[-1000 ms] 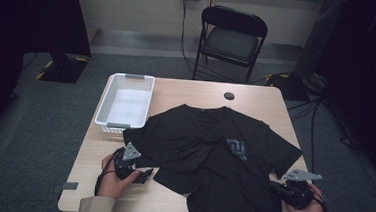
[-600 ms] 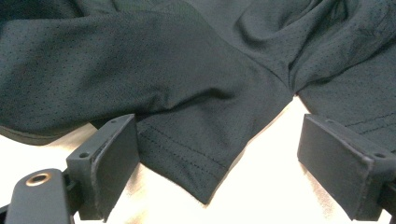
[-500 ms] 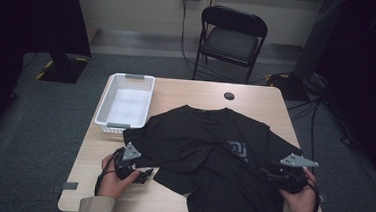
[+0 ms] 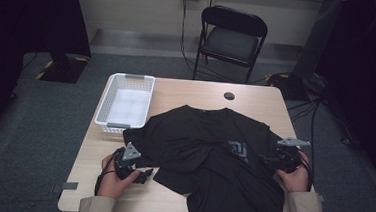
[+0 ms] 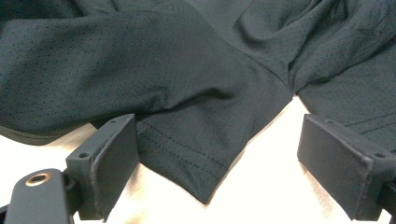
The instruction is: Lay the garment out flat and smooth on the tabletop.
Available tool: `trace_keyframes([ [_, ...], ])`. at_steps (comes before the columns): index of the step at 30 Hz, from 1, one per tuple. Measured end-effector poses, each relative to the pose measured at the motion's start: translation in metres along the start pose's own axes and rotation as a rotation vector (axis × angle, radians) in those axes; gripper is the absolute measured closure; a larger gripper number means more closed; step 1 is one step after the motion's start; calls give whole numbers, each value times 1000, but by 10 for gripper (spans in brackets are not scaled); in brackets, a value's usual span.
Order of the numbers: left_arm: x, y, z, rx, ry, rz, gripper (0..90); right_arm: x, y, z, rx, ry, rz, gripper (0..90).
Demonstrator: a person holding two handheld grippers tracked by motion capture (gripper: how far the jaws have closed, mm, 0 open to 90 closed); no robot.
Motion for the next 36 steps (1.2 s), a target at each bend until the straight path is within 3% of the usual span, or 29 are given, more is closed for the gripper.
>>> trace_keyframes([
  [2,0,0,0,0,-1,0,127,2,4,1,-14,10,21,76],
  [9,0,-1,0,1,3,1,128,3,4,2,-28,6,22,75],
  [11,0,-3,1,-4,8,10,145,3,3,2,-26,7,22,75],
  [13,-7,-12,6,1,11,48,148,3,3,2,-28,8,24,75],
  [16,-22,-32,23,55,-13,114,154,3,3,2,-28,8,23,74],
  [18,-27,-41,41,107,3,130,260,3,3,1,-26,9,23,75],
  [20,-27,-40,57,124,33,109,425,3,3,1,-22,12,24,75],
  [22,-22,-29,69,128,68,49,431,3,3,1,-22,13,24,75],
  [23,-22,-29,69,128,68,49,490,3,3,1,-22,13,24,75],
  [25,-16,-18,74,116,92,-21,506,3,3,1,-21,12,24,75],
  [27,-17,-17,74,130,91,-18,636,3,3,1,-22,13,24,74],
  [29,-17,-21,73,126,106,-43,803,3,3,1,-22,13,24,74],
  [30,-15,-24,72,138,105,-62,838,3,3,1,-22,13,24,74],
  [33,-7,-36,67,163,96,-101,860,3,3,1,-22,13,24,75],
  [36,11,-61,55,199,65,-89,862,3,3,1,-22,14,24,75],
])
Point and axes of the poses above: each handheld gripper's, and its own axes: y roughly forward along the jaws, x roughly out of its underside, z roughly to its right, the point moved 5 cm from there along y, roughly forward along the jaws, and after that the axes turned 15 degrees about -x, right-handed, at the moved point
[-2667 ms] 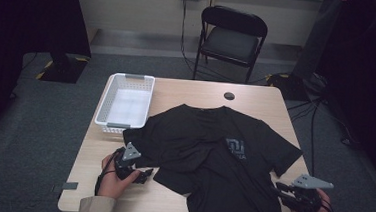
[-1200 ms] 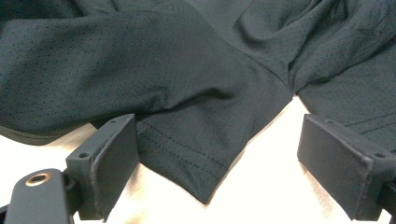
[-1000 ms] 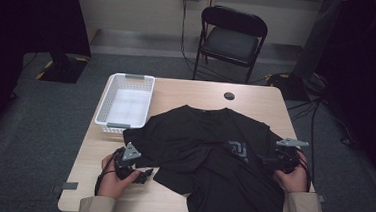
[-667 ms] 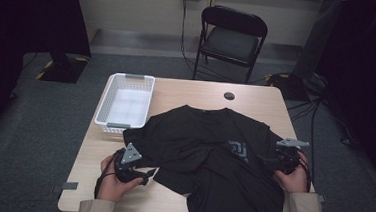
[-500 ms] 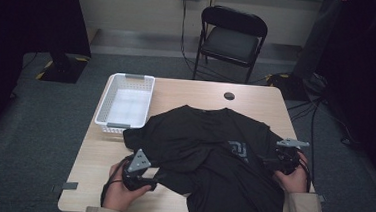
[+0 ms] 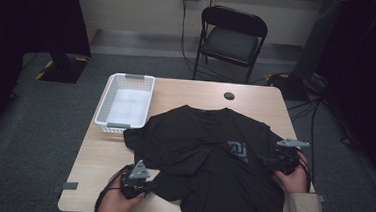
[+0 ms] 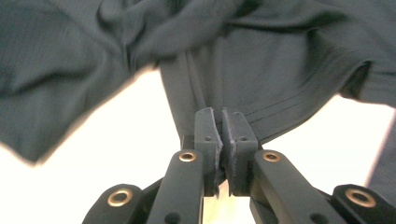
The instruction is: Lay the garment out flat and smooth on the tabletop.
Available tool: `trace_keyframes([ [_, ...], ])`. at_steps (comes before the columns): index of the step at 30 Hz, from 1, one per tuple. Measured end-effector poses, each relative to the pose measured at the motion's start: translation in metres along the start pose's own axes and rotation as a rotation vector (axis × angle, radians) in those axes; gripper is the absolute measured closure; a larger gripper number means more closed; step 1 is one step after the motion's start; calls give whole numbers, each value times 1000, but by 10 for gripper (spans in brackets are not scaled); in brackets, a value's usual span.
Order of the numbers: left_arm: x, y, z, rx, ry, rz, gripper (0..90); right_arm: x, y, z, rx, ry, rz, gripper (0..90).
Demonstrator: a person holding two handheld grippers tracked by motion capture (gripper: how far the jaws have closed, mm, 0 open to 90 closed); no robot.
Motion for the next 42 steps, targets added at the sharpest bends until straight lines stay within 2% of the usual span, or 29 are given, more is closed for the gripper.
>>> trace_keyframes([
  [1,9,-8,-2,1,0,-8,861,0,0,0,0,0,0,75],
  [2,9,-8,-2,1,0,-8,861,0,0,0,0,0,0,75],
  [4,44,-31,-7,28,-36,-46,862,0,0,0,0,0,0,75],
  [5,54,-38,-7,49,-50,-38,861,0,0,0,0,0,0,75],
  [6,62,-44,-9,49,-69,-36,860,0,0,0,0,0,0,75],
  [7,66,-48,-12,23,-64,-25,851,0,0,0,1,0,0,75],
  [8,65,-49,-14,-11,-54,-15,776,0,0,0,1,0,0,75],
  [9,60,-47,-16,-53,-50,8,591,0,0,0,1,0,0,75],
  [10,52,-43,-17,-74,-55,37,454,0,0,0,1,1,0,74],
  [11,42,-37,-17,-78,-61,58,398,0,0,0,1,0,0,75],
  [12,32,-28,-17,-84,-67,65,389,0,0,0,0,1,0,75],
  [14,17,-7,-17,-92,-38,54,371,0,0,0,0,0,0,75],
  [16,7,10,-13,-75,-15,30,436,0,0,0,1,1,0,74],
  [17,3,15,-11,-76,14,45,443,0,0,0,0,0,0,74],
  [18,0,16,-8,-60,30,44,510,0,0,0,0,0,0,74],
  [19,-1,14,-5,-43,34,18,682,0,0,0,0,0,0,74],
  [21,2,8,-1,-24,36,-14,839,0,0,0,0,0,0,74],
  [23,12,-3,-1,-14,9,-52,861,0,0,0,0,1,0,75],
  [27,42,-32,3,66,-31,-99,863,0,0,0,0,0,0,75],
  [28,46,-37,3,72,-26,-101,859,0,0,0,0,0,0,74],
  [29,47,-41,1,56,-22,-86,818,0,0,0,0,1,0,74],
  [31,37,-41,-5,27,-76,-28,615,0,0,0,0,0,0,75],
  [33,16,-32,-10,4,-153,32,468,0,0,0,1,0,0,75],
  [35,-5,-15,-9,22,-204,28,537,0,0,0,1,1,0,74],
  [36,-14,-4,-10,17,-221,26,517,0,0,0,0,1,0,74],
  [37,-21,7,-13,-9,-234,16,527,0,0,0,0,1,0,74],
  [39,-31,23,-23,-101,-248,15,523,0,0,0,1,0,0,74],
  [41,-36,35,-28,-138,-249,3,543,0,0,0,1,1,0,74],
  [42,-37,40,-29,-155,-232,-1,529,0,0,0,0,0,0,74],
])
Point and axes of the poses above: each handheld gripper's, and its own axes: y roughly forward along the jaws, x roughly out of its underside, z roughly to its right, the point moved 5 cm from there along y, roughly forward along the jaws, and after that the axes turned 15 degrees about -x, right-handed, at the moved point
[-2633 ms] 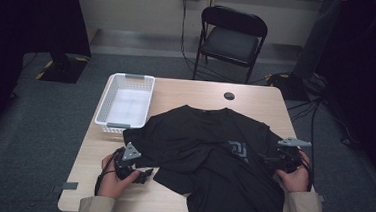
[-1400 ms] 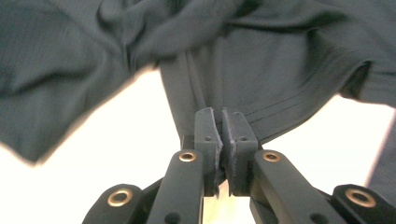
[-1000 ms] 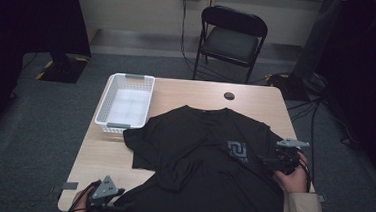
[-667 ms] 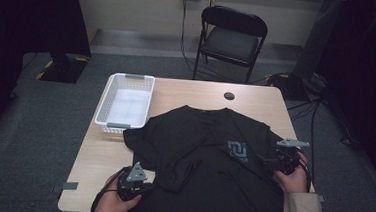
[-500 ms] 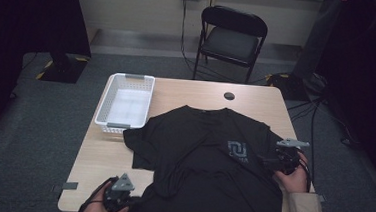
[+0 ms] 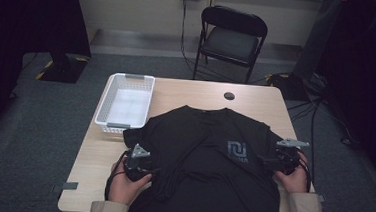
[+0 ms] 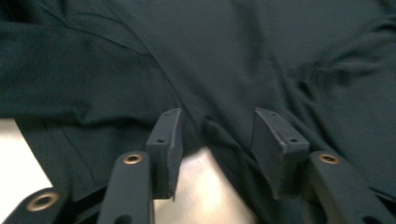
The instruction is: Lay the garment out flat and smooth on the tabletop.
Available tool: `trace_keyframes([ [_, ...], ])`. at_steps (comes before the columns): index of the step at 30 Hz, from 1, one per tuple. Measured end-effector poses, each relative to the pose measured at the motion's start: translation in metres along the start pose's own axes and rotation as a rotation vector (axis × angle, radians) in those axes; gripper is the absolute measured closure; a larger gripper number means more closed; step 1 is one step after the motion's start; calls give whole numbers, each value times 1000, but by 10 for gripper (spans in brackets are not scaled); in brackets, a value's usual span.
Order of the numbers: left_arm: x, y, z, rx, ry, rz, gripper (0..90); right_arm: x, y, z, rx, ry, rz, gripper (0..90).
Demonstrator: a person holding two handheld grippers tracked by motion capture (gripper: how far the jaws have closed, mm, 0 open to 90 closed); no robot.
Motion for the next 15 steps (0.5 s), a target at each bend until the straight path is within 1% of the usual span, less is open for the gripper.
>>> trace_keyframes([
  [1,2,5,1,-17,26,-15,545,0,0,0,0,0,0,74],
  [2,1,8,2,-29,35,17,561,0,0,0,0,0,0,74],
  [3,1,8,3,-48,54,20,616,0,0,0,0,-1,0,74],
  [4,0,7,2,-61,109,11,747,0,0,0,0,0,0,74],
  [5,-1,6,0,-73,127,-4,806,0,0,0,0,0,0,75],
  [6,-3,6,-6,-100,143,-11,839,0,0,0,0,0,0,75],
  [7,-5,5,-16,-148,155,-18,859,0,0,0,0,0,0,75],
  [8,-7,6,-29,-194,161,-15,862,0,0,0,0,0,0,75],
  [10,-11,9,-52,-228,132,27,862,0,0,0,1,0,0,75],
  [11,-12,11,-62,-253,121,47,856,0,0,0,1,1,0,76],
  [12,-12,12,-68,-261,113,78,824,0,0,0,1,0,0,76],
  [13,-12,12,-70,-259,89,96,728,0,0,0,1,1,0,76],
  [14,-11,11,-71,-267,70,97,602,0,0,0,2,0,1,82],
  [15,-8,8,-69,-251,40,108,507,0,-1,0,5,0,4,94],
])
Point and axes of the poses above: each handheld gripper's, and its own axes: y roughly forward along the jaws, x roughly out of its underside, z roughly to its right, the point moved 5 cm from there along y, roughly forward along the jaws, and after that the axes turned 15 degrees about -x, right-handed, at the moved point
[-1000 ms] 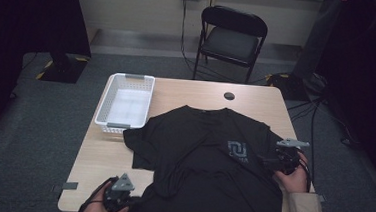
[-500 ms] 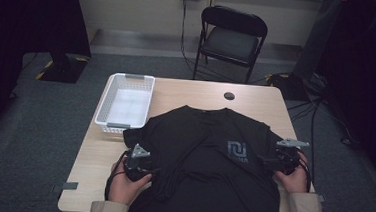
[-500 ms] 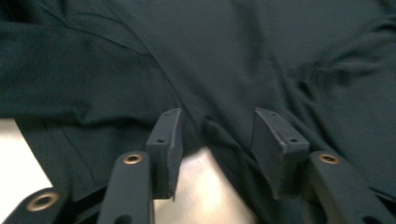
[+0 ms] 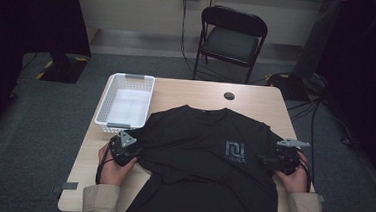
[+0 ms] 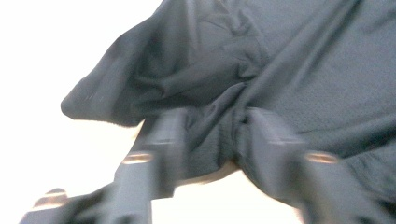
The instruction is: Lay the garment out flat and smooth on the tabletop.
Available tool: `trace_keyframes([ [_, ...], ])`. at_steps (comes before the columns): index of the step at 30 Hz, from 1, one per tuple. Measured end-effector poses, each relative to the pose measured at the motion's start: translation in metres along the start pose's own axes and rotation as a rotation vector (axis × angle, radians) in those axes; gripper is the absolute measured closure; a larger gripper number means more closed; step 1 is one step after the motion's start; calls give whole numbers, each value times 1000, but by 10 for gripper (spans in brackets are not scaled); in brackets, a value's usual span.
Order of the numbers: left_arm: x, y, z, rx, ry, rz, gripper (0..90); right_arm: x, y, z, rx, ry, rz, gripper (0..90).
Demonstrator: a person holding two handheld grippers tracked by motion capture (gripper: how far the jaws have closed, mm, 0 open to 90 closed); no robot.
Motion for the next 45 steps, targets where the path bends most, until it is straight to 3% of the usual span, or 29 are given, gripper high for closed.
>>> trace_keyframes([
  [2,6,-12,5,74,-75,-1,426,0,-2,0,6,12,12,132],
  [3,9,-19,7,99,-79,5,406,1,-3,0,7,25,22,137],
  [5,19,-33,15,158,-79,0,377,1,-6,0,-5,44,31,184],
  [11,42,-71,48,281,-18,5,392,3,-13,-11,-5,21,26,193],
  [15,43,-74,68,281,68,11,452,2,-11,-15,3,7,22,197],
  [17,41,-69,74,256,110,5,493,2,-8,-15,9,3,13,203],
  [18,41,-69,77,265,124,-5,535,3,-7,-16,13,-2,4,203],
  [19,41,-69,80,277,136,-24,633,4,-6,-16,15,-6,-1,202],
  [21,43,-69,79,243,181,-33,769,4,-6,-15,11,-1,2,203],
  [24,51,-76,66,288,91,-88,887,5,-7,-13,5,2,9,208],
  [26,60,-82,56,315,31,-109,894,6,-7,-12,2,2,15,212],
  [30,76,-96,43,362,-23,-141,893,6,-8,-11,0,-2,15,217],
  [31,77,-97,42,354,-34,-139,853,6,-8,-11,0,-3,15,220],
  [32,75,-96,40,314,-21,-119,736,6,-8,-11,0,-4,14,227],
  [33,72,-92,39,278,-13,-100,545,5,-8,-12,0,-5,13,238],
  [34,67,-89,39,272,-32,-87,423,5,-9,-13,-1,-8,11,251],
  [36,58,-83,43,324,-87,-80,457,5,-14,-18,-8,-10,15,263],
  [37,54,-79,46,323,-94,-76,431,5,-18,-22,-19,-17,24,266],
  [40,42,-69,53,312,-83,-66,431,7,-39,-38,-28,-32,53,289],
  [42,36,-64,58,312,-85,-67,438,14,-53,-53,-62,-31,86,327],
  [44,34,-58,63,289,-65,-81,474,26,-60,-69,-71,-52,61,337],
  [45,34,-55,66,275,-34,-90,488,33,-61,-76,-84,-52,47,354],
])
Point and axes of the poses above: each handheld gripper's, and its own axes: y roughly forward along the jaws, x roughly out of its underside, z roughly to its right, the point moved 5 cm from there along y, roughly forward along the jaws, and after that the axes turned 15 degrees about -x, right-handed, at the moved point
